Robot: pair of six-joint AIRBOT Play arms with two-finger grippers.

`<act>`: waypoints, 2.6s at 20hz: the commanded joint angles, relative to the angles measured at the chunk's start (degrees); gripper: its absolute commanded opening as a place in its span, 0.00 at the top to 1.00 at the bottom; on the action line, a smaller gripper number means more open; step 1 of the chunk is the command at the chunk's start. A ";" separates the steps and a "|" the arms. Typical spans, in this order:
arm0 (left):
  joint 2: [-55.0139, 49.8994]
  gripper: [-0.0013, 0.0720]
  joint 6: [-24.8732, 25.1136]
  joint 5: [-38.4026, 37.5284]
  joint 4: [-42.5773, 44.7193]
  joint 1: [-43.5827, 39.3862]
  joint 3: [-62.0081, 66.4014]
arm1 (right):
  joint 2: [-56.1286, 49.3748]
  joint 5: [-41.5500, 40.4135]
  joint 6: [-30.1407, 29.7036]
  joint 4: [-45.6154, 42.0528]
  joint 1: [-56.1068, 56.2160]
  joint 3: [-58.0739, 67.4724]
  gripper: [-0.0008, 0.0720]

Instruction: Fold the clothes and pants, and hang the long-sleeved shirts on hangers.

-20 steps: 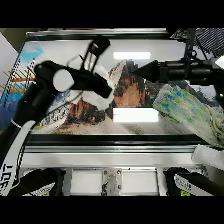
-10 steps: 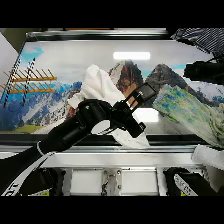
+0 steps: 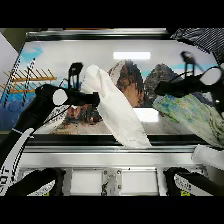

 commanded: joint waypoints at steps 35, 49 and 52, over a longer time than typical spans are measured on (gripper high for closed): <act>0.02 0.97 18.95 -2.27 -28.35 14.58 -0.46 | -1.18 -11.67 -3.76 2.75 9.09 6.80 0.96; 2.47 0.97 15.80 1.29 -21.42 4.39 -13.14 | 5.46 -1.75 -0.83 -10.21 4.70 -3.63 0.15; 0.50 0.97 15.82 1.09 -21.40 5.16 -13.14 | 3.19 -0.94 -0.85 -12.00 13.68 -4.28 0.15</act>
